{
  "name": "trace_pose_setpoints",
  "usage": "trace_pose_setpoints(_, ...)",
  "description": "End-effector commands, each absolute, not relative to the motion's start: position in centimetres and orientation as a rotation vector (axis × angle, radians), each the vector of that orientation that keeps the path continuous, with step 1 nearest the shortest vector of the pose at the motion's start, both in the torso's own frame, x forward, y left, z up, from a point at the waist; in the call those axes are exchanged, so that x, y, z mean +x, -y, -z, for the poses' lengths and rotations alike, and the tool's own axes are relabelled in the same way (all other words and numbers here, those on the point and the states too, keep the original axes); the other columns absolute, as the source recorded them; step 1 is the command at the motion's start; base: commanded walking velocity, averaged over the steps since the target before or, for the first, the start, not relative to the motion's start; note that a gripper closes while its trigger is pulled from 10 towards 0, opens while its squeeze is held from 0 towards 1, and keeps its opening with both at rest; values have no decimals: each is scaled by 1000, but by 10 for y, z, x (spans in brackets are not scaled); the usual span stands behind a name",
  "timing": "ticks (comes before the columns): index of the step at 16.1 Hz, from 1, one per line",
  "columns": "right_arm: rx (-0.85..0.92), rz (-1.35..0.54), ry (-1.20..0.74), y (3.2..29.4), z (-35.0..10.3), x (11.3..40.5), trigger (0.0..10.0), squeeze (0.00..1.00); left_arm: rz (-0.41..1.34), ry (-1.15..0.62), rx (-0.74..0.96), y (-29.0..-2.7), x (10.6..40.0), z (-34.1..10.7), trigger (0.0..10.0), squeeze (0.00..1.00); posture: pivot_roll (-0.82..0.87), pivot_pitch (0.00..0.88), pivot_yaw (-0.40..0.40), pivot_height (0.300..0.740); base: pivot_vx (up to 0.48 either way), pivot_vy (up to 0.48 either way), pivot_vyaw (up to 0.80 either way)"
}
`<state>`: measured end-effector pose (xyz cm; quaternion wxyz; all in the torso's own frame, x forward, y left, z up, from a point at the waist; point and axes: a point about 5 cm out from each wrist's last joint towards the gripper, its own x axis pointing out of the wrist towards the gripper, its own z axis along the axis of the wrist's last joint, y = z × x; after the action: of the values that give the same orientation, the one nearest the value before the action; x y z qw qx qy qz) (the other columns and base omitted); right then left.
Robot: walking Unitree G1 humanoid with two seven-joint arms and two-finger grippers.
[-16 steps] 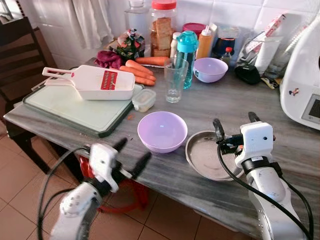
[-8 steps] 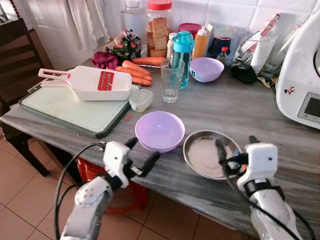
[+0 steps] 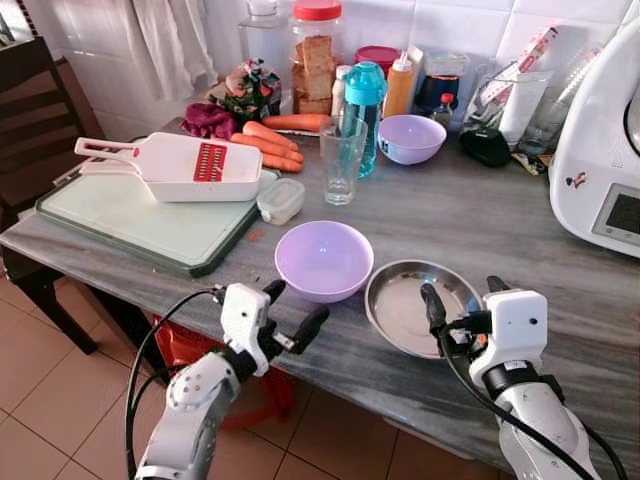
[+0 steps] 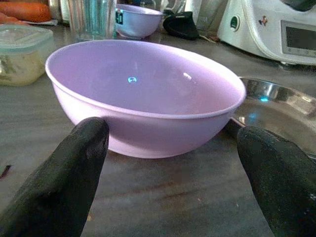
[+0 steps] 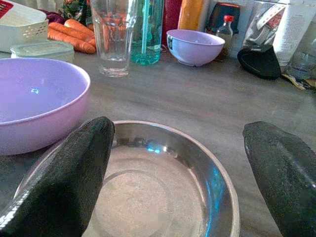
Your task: Setting the table
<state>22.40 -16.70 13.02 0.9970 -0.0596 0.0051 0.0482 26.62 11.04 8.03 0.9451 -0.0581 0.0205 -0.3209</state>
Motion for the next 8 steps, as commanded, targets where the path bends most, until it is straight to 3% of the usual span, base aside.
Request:
trace_pose_setpoints(1,-122,-108,3,166,-135,222,10000,0,647,-49,-107,-110,268,-79,10000,0,-2,19,10,740,0,0,0)
trace_pose_setpoints(8,-98,-125,-58,163,-128,224,10000,0,626,-39,-120,-106,277,-83,10000,0,-6,20,13,740,0,0,0)
